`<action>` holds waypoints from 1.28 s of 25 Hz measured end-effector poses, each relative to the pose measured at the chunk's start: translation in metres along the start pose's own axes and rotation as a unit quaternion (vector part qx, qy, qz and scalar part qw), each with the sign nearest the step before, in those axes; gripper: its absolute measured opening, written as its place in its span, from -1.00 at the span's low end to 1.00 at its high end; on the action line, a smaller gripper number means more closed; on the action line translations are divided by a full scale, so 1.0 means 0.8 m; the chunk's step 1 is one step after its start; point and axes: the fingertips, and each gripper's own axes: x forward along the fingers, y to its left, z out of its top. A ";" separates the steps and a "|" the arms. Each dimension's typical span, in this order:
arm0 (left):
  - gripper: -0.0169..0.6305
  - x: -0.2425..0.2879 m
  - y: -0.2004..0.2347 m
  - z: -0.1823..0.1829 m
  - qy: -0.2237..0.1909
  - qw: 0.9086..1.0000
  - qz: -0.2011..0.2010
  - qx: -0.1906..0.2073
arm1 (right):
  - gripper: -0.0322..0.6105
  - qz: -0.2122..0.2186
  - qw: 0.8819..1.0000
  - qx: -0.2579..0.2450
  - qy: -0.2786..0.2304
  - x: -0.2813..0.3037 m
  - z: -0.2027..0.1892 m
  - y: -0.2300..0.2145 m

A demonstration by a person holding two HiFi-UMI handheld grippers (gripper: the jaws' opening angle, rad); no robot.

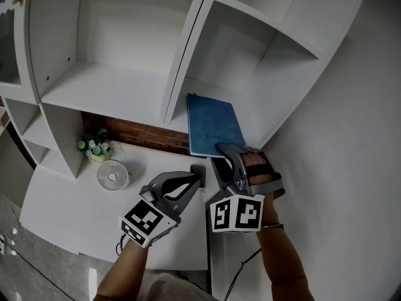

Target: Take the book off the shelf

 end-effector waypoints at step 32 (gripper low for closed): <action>-0.91 0.023 0.040 -0.018 0.014 1.000 0.010 -0.013 | -0.68 -0.056 0.998 -0.013 0.005 0.058 -0.007 -0.018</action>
